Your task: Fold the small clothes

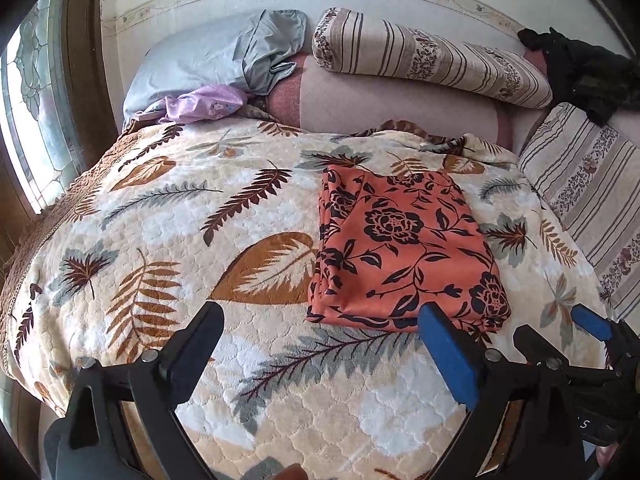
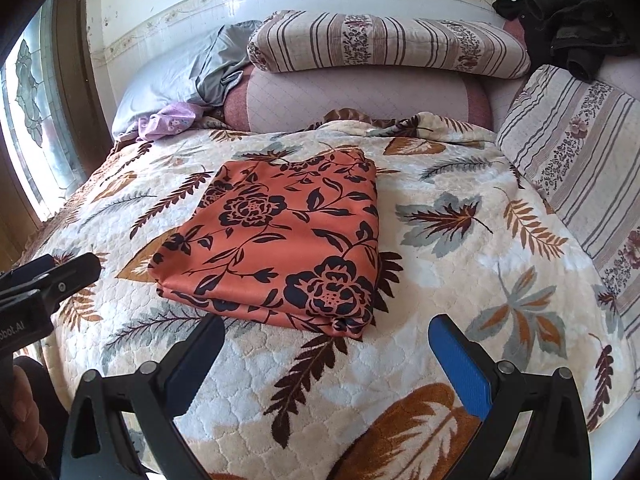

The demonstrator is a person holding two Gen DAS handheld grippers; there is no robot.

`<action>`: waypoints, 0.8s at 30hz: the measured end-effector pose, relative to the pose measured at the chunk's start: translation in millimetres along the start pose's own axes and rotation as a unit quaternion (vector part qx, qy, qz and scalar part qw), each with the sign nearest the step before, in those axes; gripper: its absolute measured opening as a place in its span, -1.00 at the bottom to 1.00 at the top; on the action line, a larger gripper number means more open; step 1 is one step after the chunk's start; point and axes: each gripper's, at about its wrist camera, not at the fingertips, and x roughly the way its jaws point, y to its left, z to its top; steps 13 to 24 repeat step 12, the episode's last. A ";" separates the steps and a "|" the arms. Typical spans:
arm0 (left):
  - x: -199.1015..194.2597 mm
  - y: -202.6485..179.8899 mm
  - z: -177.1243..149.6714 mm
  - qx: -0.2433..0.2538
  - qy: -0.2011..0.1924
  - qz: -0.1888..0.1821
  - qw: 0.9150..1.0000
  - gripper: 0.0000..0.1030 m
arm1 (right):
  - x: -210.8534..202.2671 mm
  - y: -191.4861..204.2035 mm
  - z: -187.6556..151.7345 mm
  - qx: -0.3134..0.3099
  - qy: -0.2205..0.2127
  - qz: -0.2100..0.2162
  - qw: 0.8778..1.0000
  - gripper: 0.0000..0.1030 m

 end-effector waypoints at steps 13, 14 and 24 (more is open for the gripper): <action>5.6 -9.3 5.9 0.018 -0.001 0.000 1.000 0.94 | 11.0 -0.8 1.2 -0.003 0.013 -0.004 1.000 1.00; 5.6 -9.3 5.9 0.018 -0.001 0.000 1.000 0.94 | 11.0 -0.8 1.2 -0.003 0.013 -0.004 1.000 1.00; 5.6 -9.3 5.9 0.018 -0.001 0.000 1.000 0.94 | 11.0 -0.8 1.2 -0.003 0.013 -0.004 1.000 1.00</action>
